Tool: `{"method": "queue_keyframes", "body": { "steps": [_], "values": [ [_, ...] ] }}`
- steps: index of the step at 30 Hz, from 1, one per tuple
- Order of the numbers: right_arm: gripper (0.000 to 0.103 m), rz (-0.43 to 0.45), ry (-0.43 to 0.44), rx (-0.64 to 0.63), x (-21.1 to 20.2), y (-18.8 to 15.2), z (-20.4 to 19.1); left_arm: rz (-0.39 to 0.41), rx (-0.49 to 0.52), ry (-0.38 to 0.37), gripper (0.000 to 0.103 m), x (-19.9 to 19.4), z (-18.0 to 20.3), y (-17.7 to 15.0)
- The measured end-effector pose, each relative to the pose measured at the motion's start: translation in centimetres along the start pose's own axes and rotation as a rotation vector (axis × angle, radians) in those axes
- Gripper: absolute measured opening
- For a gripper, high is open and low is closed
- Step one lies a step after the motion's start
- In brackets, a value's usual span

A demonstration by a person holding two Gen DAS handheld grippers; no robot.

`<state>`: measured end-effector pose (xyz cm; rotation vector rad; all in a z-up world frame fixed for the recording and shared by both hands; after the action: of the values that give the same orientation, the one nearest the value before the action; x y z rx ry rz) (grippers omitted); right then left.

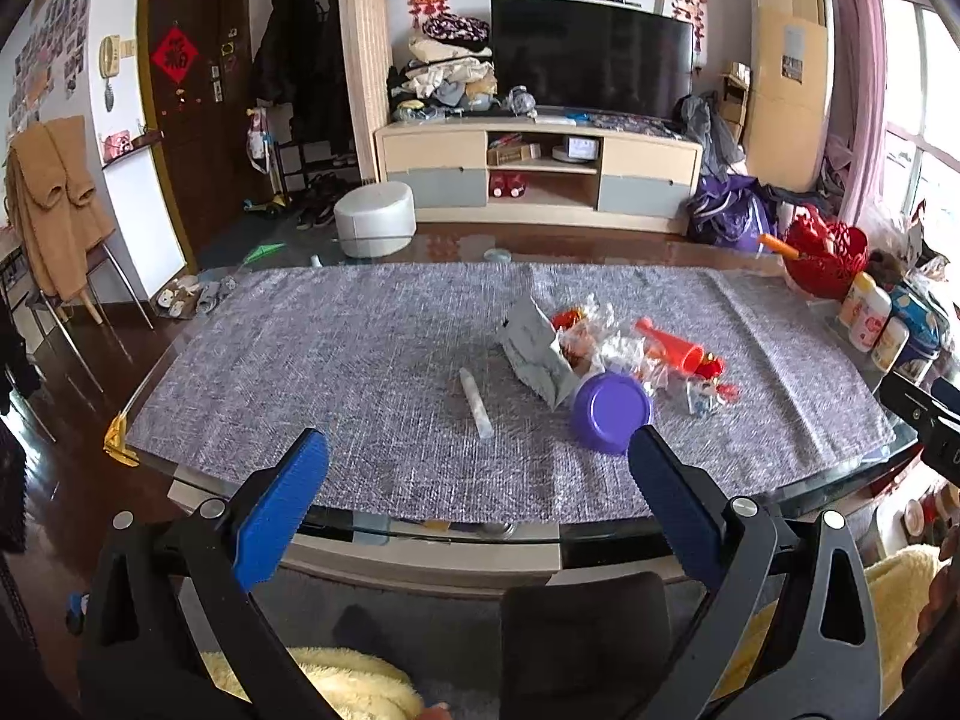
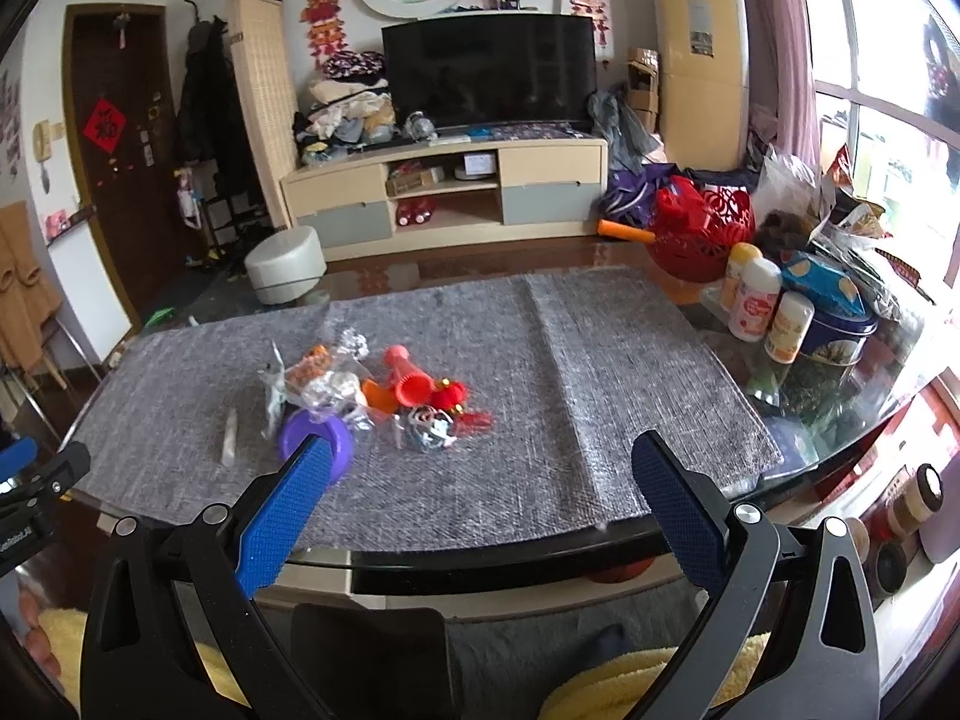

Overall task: Collect trash
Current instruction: 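Grasp the white tube with the left tool while the right tool grasps a clear plastic bag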

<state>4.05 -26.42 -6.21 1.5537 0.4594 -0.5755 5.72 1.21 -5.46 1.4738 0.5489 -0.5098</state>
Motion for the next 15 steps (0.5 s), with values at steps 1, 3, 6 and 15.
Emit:
{"method": "queue_keyframes", "body": {
  "steps": [1,3,6,15],
  "values": [
    [0.1,-0.006,0.002,-0.006,0.4,-0.1,-0.1,-0.005,0.006,-0.003,0.095,0.3,0.1,-0.1],
    [0.1,-0.012,-0.003,-0.012,1.0,-0.4,0.1,-0.017,0.02,-0.004,0.095,1.1,0.2,-0.4],
    [0.1,-0.036,0.004,-0.005,2.6,-0.8,0.2,-0.048,0.037,0.002,0.095,2.7,0.2,-0.9],
    [0.085,-0.154,0.144,-0.005,7.8,-2.4,-1.8,-0.154,0.034,-0.002,0.095,8.1,-1.2,-1.5]
  ]
}}
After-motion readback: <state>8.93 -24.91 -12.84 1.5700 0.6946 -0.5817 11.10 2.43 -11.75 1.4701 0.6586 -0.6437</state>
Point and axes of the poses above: each gripper's, at about its wrist camera, not at the fingertips, and x roughly the way its jaws point, z to its right, y to its top, the point moved 5 cm from there along x, roughly the way its jaws point, and after that the axes turned 4 degrees about -x, right-handed, at the moved point
